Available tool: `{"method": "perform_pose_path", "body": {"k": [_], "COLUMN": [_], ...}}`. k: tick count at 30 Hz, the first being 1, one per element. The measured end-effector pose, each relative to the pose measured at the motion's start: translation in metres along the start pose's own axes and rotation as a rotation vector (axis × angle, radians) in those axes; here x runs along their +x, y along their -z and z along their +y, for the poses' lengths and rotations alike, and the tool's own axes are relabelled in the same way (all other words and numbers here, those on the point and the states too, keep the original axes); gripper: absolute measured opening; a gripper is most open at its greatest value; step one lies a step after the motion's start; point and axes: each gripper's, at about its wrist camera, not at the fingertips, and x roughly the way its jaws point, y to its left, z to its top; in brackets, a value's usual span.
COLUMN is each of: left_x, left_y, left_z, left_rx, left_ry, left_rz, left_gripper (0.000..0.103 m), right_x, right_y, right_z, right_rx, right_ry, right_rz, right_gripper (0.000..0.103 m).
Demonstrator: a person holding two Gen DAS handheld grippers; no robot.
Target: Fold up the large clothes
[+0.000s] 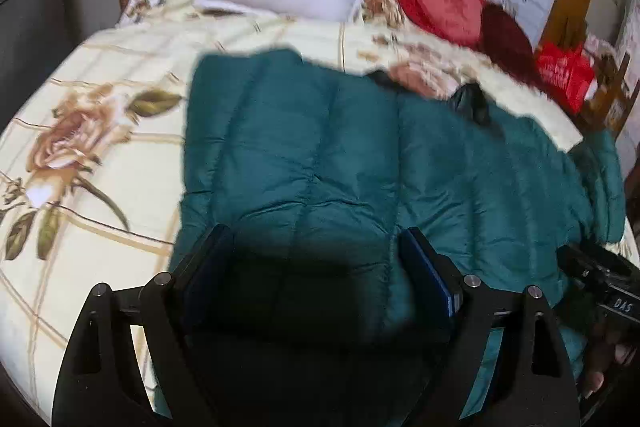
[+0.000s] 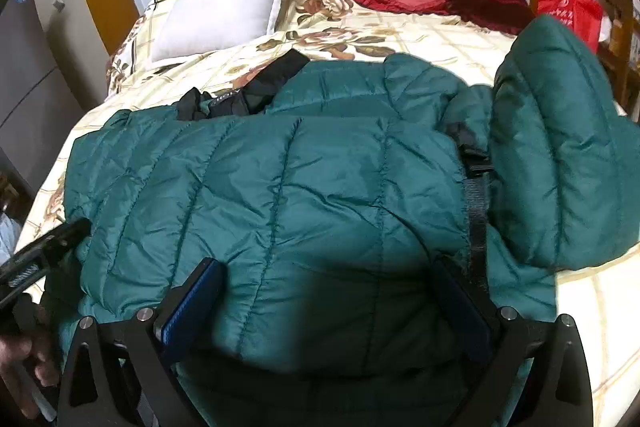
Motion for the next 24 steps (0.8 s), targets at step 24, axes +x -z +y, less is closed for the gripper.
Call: {"method": "perform_pose_path", "body": {"k": [24], "left_x": [-0.008], "left_y": [0.004], "left_z": [-0.016], "left_rx": [0.016], "left_ry": [0.060], "left_rz": [0.031], "left_gripper": [0.086], "right_x": [-0.033], "right_y": [-0.007], "right_z": [0.036], "right_rx": [-0.090], "right_ry": [0.062], "right_rz": [-0.107], "right_gripper": [0.102]}}
